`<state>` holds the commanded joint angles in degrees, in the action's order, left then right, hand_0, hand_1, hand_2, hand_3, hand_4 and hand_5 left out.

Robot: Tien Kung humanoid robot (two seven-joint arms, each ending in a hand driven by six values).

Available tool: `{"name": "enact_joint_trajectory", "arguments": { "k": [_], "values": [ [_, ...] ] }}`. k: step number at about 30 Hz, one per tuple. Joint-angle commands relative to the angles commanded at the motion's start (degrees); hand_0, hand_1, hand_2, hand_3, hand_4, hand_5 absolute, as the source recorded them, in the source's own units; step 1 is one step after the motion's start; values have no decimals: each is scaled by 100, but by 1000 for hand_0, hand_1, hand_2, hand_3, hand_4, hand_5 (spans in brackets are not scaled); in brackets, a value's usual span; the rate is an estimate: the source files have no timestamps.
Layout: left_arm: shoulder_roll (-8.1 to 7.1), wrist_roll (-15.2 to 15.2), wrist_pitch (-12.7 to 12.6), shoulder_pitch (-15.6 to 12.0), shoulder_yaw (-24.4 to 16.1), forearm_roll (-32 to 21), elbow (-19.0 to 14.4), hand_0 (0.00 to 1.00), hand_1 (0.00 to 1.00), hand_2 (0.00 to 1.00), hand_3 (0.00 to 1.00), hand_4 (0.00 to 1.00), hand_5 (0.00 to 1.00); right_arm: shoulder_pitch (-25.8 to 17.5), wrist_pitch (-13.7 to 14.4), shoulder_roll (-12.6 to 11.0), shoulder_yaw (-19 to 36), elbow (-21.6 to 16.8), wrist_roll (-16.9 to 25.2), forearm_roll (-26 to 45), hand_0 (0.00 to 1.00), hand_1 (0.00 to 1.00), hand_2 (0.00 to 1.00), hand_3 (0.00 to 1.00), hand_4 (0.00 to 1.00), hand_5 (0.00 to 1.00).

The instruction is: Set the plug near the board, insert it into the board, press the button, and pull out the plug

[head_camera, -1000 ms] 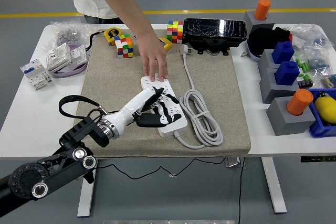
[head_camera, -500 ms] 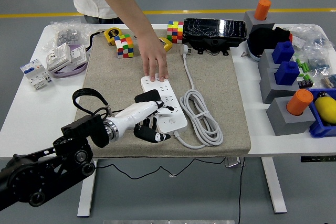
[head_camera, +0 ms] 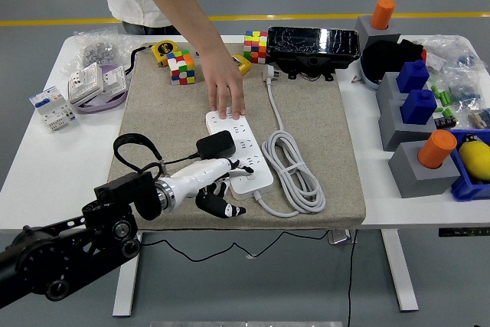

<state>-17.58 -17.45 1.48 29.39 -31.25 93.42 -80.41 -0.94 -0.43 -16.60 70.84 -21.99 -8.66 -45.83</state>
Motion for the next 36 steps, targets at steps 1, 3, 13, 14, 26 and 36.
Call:
{"name": "enact_joint_trajectory", "arguments": {
  "k": [1, 3, 13, 14, 26, 36],
  "values": [
    [8, -9, 10, 5, 9, -3, 20, 159, 61, 139, 867, 822, 195, -1, 0, 0, 1, -1, 1, 1, 575, 634, 623, 551, 889, 420],
    [18, -16, 30, 8, 25, -4, 55, 159, 61, 139, 867, 822, 195, -2, 1, 2, 11, 0, 0, -3, 575, 634, 623, 551, 889, 420],
    [41, -116, 138, -15, 52, 10, 146, 154, 59, 136, 815, 826, 196, -20, -2, 23, 29, 4, 0, -8, 574, 635, 623, 550, 890, 420],
    [40, -128, 154, -25, 46, -12, 148, 154, 59, 136, 815, 826, 196, -24, 0, 27, 32, 2, 1, -7, 574, 635, 623, 550, 890, 420],
    [91, 1334, -828, -94, -130, -1218, 241, 180, 80, 190, 683, 822, 195, -40, 2, 42, 65, 6, 3, -13, 574, 635, 623, 549, 890, 421],
    [409, 2908, -2426, 18, -282, -1885, 955, 369, 331, 460, 571, 816, 189, -45, 1, 65, 59, 6, 6, -1, 574, 635, 623, 549, 889, 420]
  ]
}}
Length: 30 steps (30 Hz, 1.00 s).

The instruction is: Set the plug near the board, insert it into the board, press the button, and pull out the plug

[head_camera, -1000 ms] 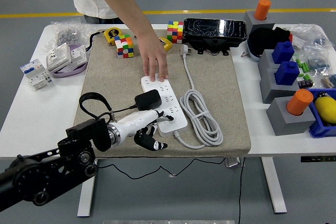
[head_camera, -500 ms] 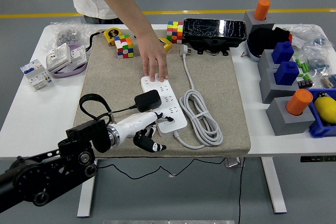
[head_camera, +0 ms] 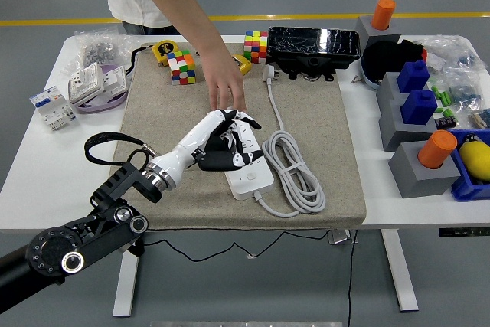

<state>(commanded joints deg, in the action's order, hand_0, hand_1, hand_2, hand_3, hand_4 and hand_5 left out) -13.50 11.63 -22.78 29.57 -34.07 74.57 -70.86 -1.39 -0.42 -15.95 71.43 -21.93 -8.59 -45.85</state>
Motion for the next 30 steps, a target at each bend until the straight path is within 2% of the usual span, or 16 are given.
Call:
{"name": "enact_joint_trajectory", "arguments": {
  "k": [3, 4, 9, 10, 14, 16, 21, 22, 27, 28, 30],
  "values": [
    [93, -117, -250, 64, -136, 500, 239, 369, 331, 460, 571, 816, 189, -7, 1, -8, -9, 5, -1, 3, 574, 635, 623, 549, 889, 420],
    [110, -183, -276, 85, -163, 652, 297, 674, 674, 637, 687, 930, 259, -5, 0, -10, -9, 7, -3, 3, 575, 635, 623, 550, 889, 420],
    [211, -730, -159, 189, -276, 1526, 669, 674, 674, 637, 687, 930, 259, 3, 1, -10, 4, 5, -1, 9, 575, 635, 623, 550, 889, 420],
    [222, -861, -74, 195, -289, 1622, 722, 790, 800, 796, 833, 998, 348, 6, 2, -9, 5, 5, 0, 10, 575, 635, 623, 550, 889, 420],
    [225, -1145, 89, 176, -263, 1642, 827, 790, 800, 796, 833, 998, 348, 8, 1, -9, 13, 2, -2, 7, 575, 635, 623, 550, 889, 420],
    [225, -1181, 120, 166, -240, 1630, 855, 789, 811, 799, 844, 998, 385, 4, 0, -9, 11, 6, -1, 9, 575, 635, 623, 549, 889, 419],
    [241, -1299, 185, 188, -141, 1655, 978, 789, 811, 799, 844, 998, 385, 0, -3, -3, 4, 9, -2, 10, 575, 635, 623, 549, 889, 419],
    [246, -1315, 187, 196, -116, 1656, 1009, 729, 735, 722, 803, 998, 357, 1, -2, -4, 2, 7, -1, 11, 575, 635, 623, 549, 889, 419],
    [286, -1401, 138, 242, -19, 1659, 1150, 729, 735, 722, 803, 998, 357, 14, 1, -9, 3, -3, 3, 10, 575, 635, 623, 549, 889, 419],
    [296, -1403, 127, 256, 4, 1648, 1187, 554, 586, 537, 610, 953, 208, 13, 2, -7, 7, -2, 3, 11, 575, 635, 623, 549, 889, 419],
    [318, -1424, 94, 286, 54, 1683, 1265, 554, 586, 537, 610, 953, 208, 11, -1, -9, 2, 2, 0, 12, 575, 635, 623, 549, 889, 419]
  ]
}}
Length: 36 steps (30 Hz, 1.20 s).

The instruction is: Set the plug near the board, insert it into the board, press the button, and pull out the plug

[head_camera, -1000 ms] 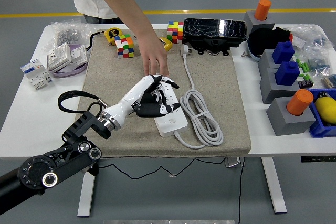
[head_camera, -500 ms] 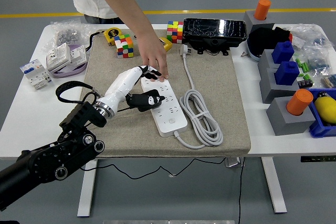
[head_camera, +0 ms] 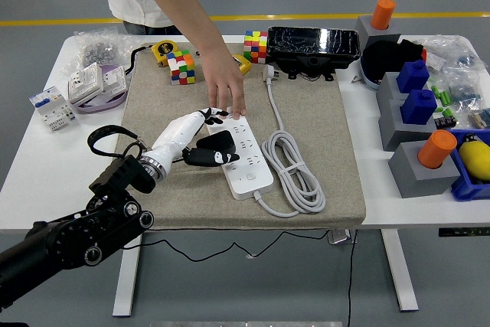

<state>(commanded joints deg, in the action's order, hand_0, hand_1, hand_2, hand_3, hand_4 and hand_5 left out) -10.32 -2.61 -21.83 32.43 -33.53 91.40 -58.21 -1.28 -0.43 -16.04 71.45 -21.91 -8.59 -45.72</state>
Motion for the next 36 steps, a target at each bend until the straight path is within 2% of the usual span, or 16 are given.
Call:
{"name": "enact_joint_trajectory", "arguments": {
  "k": [3, 4, 9, 10, 15, 16, 27, 32, 36],
  "values": [
    [25, 49, -87, 30, 67, -48, 86, 554, 586, 537, 610, 953, 208, -3, 2, -3, 7, 2, -1, 3, 575, 635, 623, 549, 889, 419],
    [30, 62, -105, 37, 79, -51, 101, 441, 428, 459, 540, 776, 71, -4, 1, -4, 7, 1, -1, 2, 574, 635, 623, 550, 889, 419],
    [82, 170, -263, 97, 157, 115, 258, 441, 428, 459, 540, 776, 71, 1, 0, -9, -11, -1, -1, 4, 574, 635, 623, 550, 889, 419],
    [88, 173, -286, 102, 163, 170, 277, 379, 372, 412, 523, 646, 2, 3, -1, -10, -16, -3, -1, 4, 574, 635, 623, 549, 889, 420],
    [93, 103, -316, 110, 170, 277, 309, 379, 372, 412, 523, 646, 2, 2, -2, -19, -38, 0, -1, 8, 574, 635, 623, 549, 889, 420],
    [89, 123, -329, 112, 166, 265, 311, 352, 352, 396, 515, 631, 2, 5, -2, -23, -42, 1, -2, 7, 574, 635, 623, 549, 889, 420],
    [-1, 760, -470, 81, 78, -197, 180, 344, 349, 388, 512, 623, 2, 22, -3, -41, -47, -3, -3, 7, 576, 635, 623, 550, 889, 421],
    [-102, 894, -489, -63, -161, -168, 75, 343, 347, 379, 509, 615, 2, 21, -3, -42, -69, -6, -1, 2, 575, 634, 623, 550, 890, 422],
    [-173, 986, -532, -172, -341, -157, 215, 342, 348, 379, 511, 613, 2, 3, -2, -34, -69, -4, 0, 0, 575, 635, 623, 550, 890, 422]
  ]
}}
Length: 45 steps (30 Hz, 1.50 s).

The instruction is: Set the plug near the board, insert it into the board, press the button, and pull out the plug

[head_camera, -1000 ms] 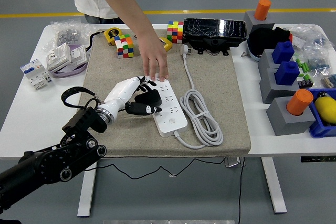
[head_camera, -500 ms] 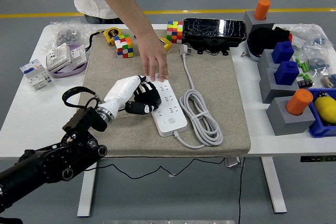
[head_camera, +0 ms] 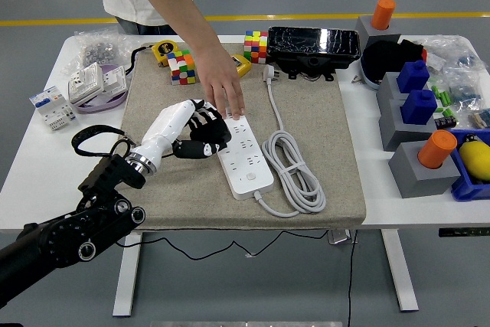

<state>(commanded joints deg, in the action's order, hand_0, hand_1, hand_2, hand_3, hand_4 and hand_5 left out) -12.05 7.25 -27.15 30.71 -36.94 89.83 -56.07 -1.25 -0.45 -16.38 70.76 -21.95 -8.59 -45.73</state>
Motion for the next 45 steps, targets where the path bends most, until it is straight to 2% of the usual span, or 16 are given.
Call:
{"name": "enact_joint_trajectory", "arguments": {
  "k": [6, 9, 10, 15, 16, 21, 22, 27, 28, 31, 33, 34, 37, 39, 40, 45],
  "values": [
    [-80, 86, 8, -72, -179, 17, 356, 358, 356, 387, 517, 616, 2, -10, -5, 34, 22, 4, 0, -4, 575, 635, 623, 550, 890, 422],
    [-75, 84, 12, -95, -253, 33, 452, 358, 356, 387, 517, 616, 2, -7, -4, 44, 38, 2, 1, -7, 575, 635, 623, 550, 890, 422],
    [-72, 78, 20, -99, -265, 28, 489, 423, 395, 434, 537, 640, 2, -5, -5, 44, 42, 0, 1, -9, 576, 635, 624, 550, 890, 423],
    [-69, -43, 127, -107, -199, 15, 584, 423, 395, 434, 537, 640, 2, -1, 1, 30, 48, -5, 3, -12, 576, 635, 624, 550, 890, 423],
    [-66, -86, 157, -117, -185, 29, 599, 575, 507, 511, 549, 869, 15, -1, 1, 31, 50, -4, 2, -13, 576, 634, 624, 550, 890, 423],
    [-67, -184, 190, -183, -220, 123, 574, 575, 507, 511, 549, 869, 15, -9, -3, 39, 49, -1, 0, -16, 576, 634, 624, 550, 890, 423],
    [-71, -192, 190, -195, -239, 139, 558, 686, 690, 626, 634, 931, 75, -10, -4, 40, 49, 0, -1, -17, 575, 635, 623, 550, 890, 423],
    [-110, -281, 247, -213, -319, 264, 492, 686, 690, 626, 634, 931, 75, -9, -6, 42, 61, 3, -3, -19, 575, 635, 623, 550, 890, 423],
    [-117, -299, 264, -219, -334, 296, 488, 663, 711, 706, 718, 956, 90, -7, -6, 41, 66, 2, -4, -23, 575, 635, 623, 550, 890, 423],
    [-142, -323, 291, -251, -378, 337, 448, 663, 711, 706, 718, 956, 90, -5, -7, 39, 75, -4, -5, -22, 575, 635, 623, 550, 890, 423],
    [-185, -352, 320, -309, -452, 365, 336, 663, 711, 706, 718, 956, 90, -7, -5, 38, 81, -6, -4, -26, 575, 635, 623, 550, 890, 423],
    [-199, -367, 333, -321, -466, 368, 299, 639, 710, 706, 735, 992, 134, -9, -6, 38, 80, -4, -4, -25, 575, 635, 623, 550, 890, 423],
    [-260, -312, 330, -392, -578, 308, 83, 639, 710, 706, 735, 992, 134, -11, -6, 43, 83, -3, -3, -29, 575, 635, 623, 550, 890, 423],
    [-305, -153, 273, -464, -732, 52, -147, 639, 710, 706, 735, 992, 134, -14, -7, 46, 83, -2, -3, -33, 575, 635, 623, 550, 890, 423],
    [-317, -80, 246, -490, -802, -84, -231, 506, 624, 581, 598, 947, 126, -15, -6, 48, 82, 0, -2, -33, 575, 635, 623, 550, 890, 423],
    [-337, 473, 212, -605, -1261, -1235, -592, 506, 624, 581, 598, 947, 126, -14, -6, 59, 76, 8, 0, -38, 575, 635, 623, 550, 890, 423]
  ]
}}
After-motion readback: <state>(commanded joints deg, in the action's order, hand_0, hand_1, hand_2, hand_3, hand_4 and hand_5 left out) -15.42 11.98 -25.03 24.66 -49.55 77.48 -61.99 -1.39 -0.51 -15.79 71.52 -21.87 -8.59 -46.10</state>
